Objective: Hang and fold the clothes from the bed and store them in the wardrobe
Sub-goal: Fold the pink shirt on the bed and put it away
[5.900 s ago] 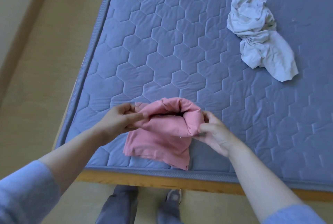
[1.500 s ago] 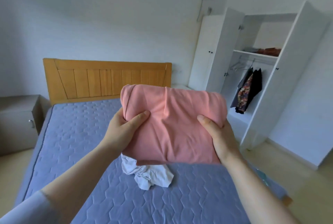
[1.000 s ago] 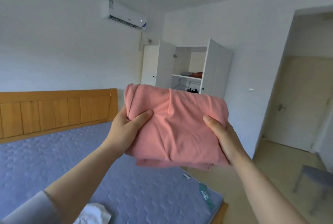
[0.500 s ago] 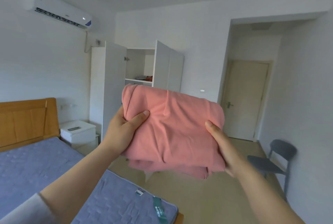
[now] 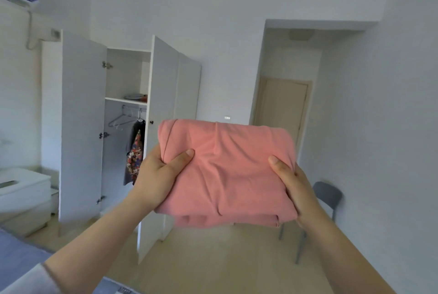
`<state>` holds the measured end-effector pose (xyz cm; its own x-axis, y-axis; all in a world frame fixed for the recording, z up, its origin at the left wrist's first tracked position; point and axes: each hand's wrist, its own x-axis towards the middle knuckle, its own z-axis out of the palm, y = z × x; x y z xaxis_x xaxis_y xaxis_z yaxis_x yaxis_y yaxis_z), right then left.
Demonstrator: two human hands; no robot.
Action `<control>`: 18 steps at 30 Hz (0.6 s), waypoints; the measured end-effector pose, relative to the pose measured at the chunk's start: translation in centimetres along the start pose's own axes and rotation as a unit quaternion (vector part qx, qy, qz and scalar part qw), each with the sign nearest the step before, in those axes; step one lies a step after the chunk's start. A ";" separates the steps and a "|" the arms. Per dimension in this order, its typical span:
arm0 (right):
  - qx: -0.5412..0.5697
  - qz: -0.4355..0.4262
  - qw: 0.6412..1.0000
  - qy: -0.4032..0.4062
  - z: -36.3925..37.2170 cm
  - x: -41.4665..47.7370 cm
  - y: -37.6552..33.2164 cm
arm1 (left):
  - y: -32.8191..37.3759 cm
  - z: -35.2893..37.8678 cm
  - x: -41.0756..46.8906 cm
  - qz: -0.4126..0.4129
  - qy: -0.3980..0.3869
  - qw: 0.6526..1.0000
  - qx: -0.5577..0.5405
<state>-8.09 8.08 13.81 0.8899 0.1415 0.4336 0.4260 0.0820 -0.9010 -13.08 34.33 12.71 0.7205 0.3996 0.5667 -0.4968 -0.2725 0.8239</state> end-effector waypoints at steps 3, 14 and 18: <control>-0.008 -0.019 1.000 0.019 -2.2 4.5 2.8 | -2.4 3.9 3.2 0.000 -0.008 1.000 0.005; 0.015 -0.040 0.998 -0.043 -7.9 23.5 11.1 | -10.2 15.2 15.5 -0.005 0.039 0.999 0.031; 0.028 -0.042 0.996 -0.068 -8.0 29.6 14.4 | -13.3 17.2 20.0 -0.003 0.064 0.997 0.045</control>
<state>25.73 5.54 13.61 0.8190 0.2642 0.5093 0.4854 0.1541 -0.8606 16.24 30.85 13.16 0.6534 0.5078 0.5615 -0.4436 -0.3442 0.8275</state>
